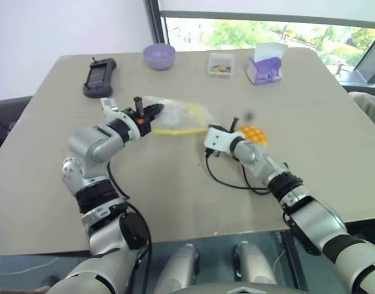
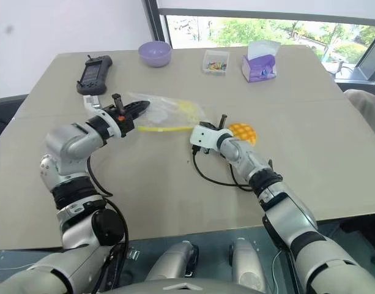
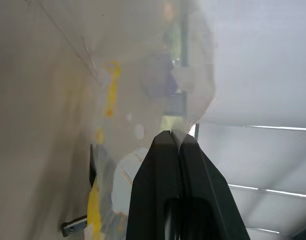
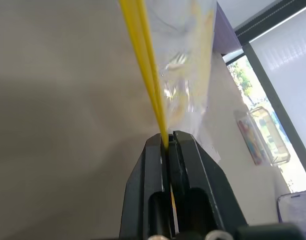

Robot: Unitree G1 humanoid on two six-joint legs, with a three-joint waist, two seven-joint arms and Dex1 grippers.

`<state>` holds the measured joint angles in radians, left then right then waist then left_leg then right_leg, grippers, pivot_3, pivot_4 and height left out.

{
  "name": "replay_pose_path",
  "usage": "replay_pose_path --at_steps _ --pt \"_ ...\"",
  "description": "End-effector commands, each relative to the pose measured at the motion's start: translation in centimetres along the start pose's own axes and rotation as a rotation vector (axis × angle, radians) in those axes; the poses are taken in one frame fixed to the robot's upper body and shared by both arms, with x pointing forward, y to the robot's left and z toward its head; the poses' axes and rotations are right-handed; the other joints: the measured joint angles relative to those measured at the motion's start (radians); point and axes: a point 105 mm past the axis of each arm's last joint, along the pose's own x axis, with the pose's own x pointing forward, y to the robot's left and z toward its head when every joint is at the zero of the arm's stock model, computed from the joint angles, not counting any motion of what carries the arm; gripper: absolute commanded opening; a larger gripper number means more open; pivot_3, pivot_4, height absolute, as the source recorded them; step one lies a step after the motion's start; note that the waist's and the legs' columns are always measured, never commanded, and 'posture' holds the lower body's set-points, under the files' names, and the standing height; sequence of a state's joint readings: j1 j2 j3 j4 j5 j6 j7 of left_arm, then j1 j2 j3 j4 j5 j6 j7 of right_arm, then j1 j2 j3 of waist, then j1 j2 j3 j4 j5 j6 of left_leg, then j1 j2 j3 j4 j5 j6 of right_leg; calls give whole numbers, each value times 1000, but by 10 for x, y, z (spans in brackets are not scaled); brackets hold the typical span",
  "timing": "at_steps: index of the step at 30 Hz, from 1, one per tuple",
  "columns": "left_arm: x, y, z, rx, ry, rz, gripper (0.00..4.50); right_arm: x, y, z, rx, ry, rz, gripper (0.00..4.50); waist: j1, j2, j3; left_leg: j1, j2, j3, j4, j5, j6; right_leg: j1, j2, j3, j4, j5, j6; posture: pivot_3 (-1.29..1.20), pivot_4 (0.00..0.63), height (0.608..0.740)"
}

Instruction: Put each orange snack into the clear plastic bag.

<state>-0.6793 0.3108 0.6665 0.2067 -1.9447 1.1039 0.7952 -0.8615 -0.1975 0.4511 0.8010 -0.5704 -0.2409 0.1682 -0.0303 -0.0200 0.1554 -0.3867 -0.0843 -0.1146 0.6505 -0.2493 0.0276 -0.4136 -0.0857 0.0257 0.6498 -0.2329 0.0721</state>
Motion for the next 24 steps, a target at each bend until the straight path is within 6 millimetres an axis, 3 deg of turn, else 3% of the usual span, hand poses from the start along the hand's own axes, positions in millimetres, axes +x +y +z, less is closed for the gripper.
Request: replay_pose_path --at_steps 1,2,5,7,8,9,11,15,24 --pt "-6 -6 -3 208 25 3 0 -2 -37 13 -7 -57 -68 83 -4 0 0 0 0 0 0 0 0 0 0 0 0 0 0 0 150 740" --pt "-6 -3 -5 258 40 22 0 -3 -41 13 -9 -58 -71 83 -7 0 0 0 0 0 0 0 0 0 0 0 0 0 0 0 150 740" --pt "-7 -1 -12 451 95 47 798 -6 -54 14 -10 -58 -77 0 -10 0 0 0 0 0 -1 0 0 0 0 0 0 0 0 0 150 740" --pt "-10 -7 -14 599 109 31 1827 -7 -58 14 -6 -54 -67 0 -12 0 0 0 0 0 -1 0 0 0 1 0 0 0 0 0 150 740" --pt "-11 -8 -14 672 113 33 2130 -8 -59 14 -6 -51 -62 0 -12 0 0 0 0 0 -2 0 0 0 1 0 -1 0 0 0 150 740" --pt "-13 -9 -14 844 108 52 2574 -8 -60 13 -10 -45 -47 0 -15 0 0 0 0 0 -2 0 0 0 1 0 -1 0 0 0 150 740" --pt "-17 -12 -17 1184 113 46 2574 -9 -60 10 -20 -25 -13 0 -19 1 1 0 1 2 -4 0 0 -2 1 1 -2 0 0 0 150 740" --pt "-24 -8 -27 1577 155 -13 2574 -10 -60 6 -22 -1 34 0 -14 2 2 1 1 4 -10 0 0 -3 1 3 -6 0 -1 0 150 740" --pt "-36 -2 -39 1899 156 -59 2574 -10 -65 5 -19 14 60 0 -14 3 2 -12 2 6 -14 0 0 -18 1 5 -7 0 -1 0 150 740"
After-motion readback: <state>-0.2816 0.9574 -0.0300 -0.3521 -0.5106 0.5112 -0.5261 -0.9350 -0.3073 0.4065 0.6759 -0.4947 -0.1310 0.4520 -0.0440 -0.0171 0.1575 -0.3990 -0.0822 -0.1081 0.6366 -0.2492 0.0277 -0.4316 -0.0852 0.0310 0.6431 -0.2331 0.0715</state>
